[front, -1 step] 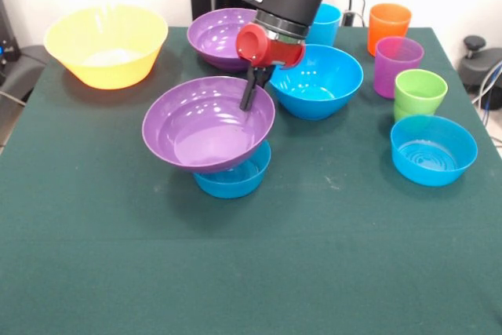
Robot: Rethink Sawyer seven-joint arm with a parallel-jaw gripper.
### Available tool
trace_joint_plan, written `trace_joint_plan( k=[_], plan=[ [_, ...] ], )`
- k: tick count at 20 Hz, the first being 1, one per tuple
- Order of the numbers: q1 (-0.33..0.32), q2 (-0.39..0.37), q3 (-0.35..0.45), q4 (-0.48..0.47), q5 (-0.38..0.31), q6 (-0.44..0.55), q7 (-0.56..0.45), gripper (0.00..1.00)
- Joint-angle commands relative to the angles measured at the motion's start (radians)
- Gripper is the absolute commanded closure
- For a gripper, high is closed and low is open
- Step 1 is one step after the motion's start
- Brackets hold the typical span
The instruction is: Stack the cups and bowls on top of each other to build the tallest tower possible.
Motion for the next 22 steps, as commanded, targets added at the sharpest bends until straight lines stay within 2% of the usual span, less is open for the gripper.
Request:
trace_joint_plan(
  k=[1,13,22],
  plan=[
    [-0.018,0.028,0.089,-0.058,0.057,-0.081,0.151,1.00],
    [-0.041,0.015,0.140,-0.049,0.088,-0.065,0.119,1.00],
    [-0.037,-0.023,0.167,-0.049,0.124,0.020,0.089,1.00]
  ],
)
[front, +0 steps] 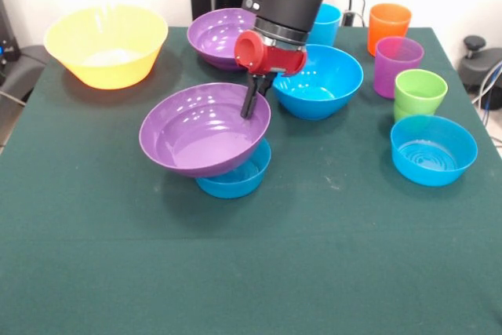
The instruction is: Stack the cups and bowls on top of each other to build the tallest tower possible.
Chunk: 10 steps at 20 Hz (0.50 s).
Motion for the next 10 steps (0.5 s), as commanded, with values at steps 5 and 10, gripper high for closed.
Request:
trace_joint_plan(
  k=[5,10],
  plan=[
    [0.026,-0.016,0.119,-0.055,0.079,0.077,0.098,1.00],
    [0.042,-0.020,0.108,-0.054,0.096,0.095,0.094,1.00]
  ],
)
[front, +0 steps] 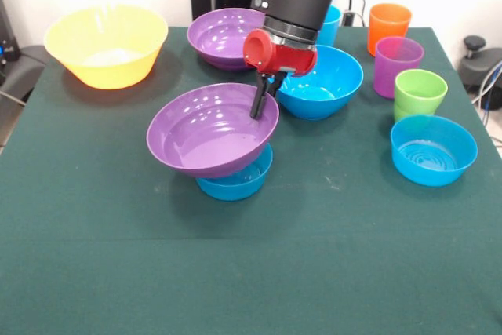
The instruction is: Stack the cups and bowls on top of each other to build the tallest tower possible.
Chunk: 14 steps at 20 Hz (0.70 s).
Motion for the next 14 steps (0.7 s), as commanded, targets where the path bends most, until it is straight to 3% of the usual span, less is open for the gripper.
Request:
trace_joint_plan(
  k=[1,9,14],
  plan=[
    [0.034,-0.008,0.102,-0.055,0.057,0.097,0.095,1.00],
    [0.045,0.041,0.071,-0.088,0.062,0.080,0.087,1.00],
    [0.040,0.047,0.067,-0.106,0.053,0.135,0.052,1.00]
  ],
)
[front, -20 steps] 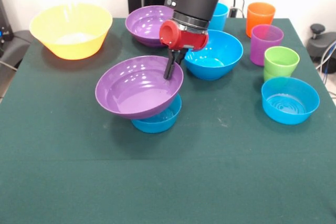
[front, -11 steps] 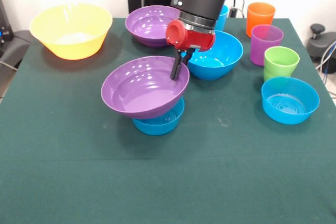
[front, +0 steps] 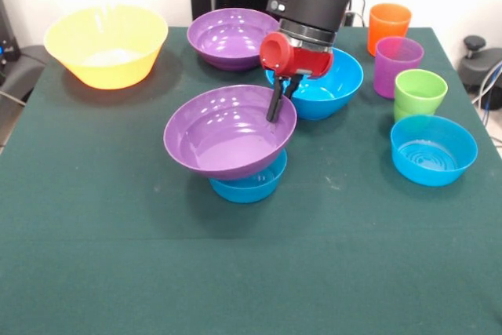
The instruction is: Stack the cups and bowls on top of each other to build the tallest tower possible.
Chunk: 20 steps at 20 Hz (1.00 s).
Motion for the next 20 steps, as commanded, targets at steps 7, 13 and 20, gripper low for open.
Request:
trace_joint_plan(
  k=[7,13,20],
  plan=[
    [0.016,0.055,0.032,-0.124,0.011,0.185,0.038,1.00],
    [0.014,0.052,0.040,-0.097,0.019,0.171,0.069,1.00],
    [0.062,0.032,0.022,-0.095,0.046,0.220,0.092,1.00]
  ],
)
